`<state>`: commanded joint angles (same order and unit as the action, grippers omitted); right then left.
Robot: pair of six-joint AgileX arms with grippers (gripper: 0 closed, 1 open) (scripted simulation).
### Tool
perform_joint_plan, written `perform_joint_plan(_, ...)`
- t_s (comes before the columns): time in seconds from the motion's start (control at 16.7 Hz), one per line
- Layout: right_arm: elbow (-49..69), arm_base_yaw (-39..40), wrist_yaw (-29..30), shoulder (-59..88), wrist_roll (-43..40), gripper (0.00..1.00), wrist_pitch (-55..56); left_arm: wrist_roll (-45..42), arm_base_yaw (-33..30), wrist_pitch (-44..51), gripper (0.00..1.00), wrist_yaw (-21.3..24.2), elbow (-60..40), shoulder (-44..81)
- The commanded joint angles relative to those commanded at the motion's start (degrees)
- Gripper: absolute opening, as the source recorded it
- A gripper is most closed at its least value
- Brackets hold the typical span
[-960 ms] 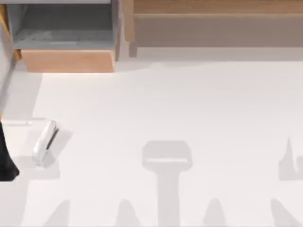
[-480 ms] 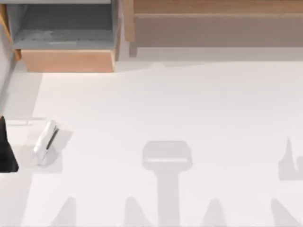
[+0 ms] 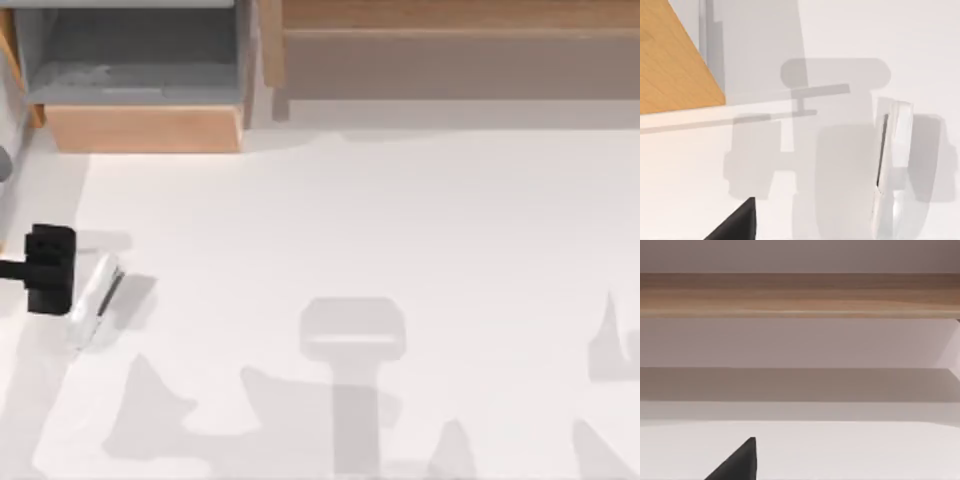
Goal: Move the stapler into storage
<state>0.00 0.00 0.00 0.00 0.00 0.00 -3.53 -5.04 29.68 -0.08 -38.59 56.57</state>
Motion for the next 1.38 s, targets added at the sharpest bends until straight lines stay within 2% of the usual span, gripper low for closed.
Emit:
perform_joint_plan(0.36,0.0,0.0,0.0,0.0,0.0,1.00,0.0,-2.0,-2.7,16.1,1.00,-0.1,-20.5,30.0)
perform_joint_plan(0.66,0.0,0.0,0.0,0.0,0.0,1.00,0.0,-3.1,-4.2,24.6,1.00,-0.1,-32.2,46.7)
perform_joint_plan(1.14,0.0,0.0,0.0,0.0,0.0,1.00,0.0,-3.3,-4.4,26.7,1.00,-0.1,-35.3,50.7)
perform_joint_plan(1.38,0.0,0.0,0.0,0.0,0.0,1.00,0.0,-3.5,-4.5,22.3,1.00,-0.1,-32.7,52.6)
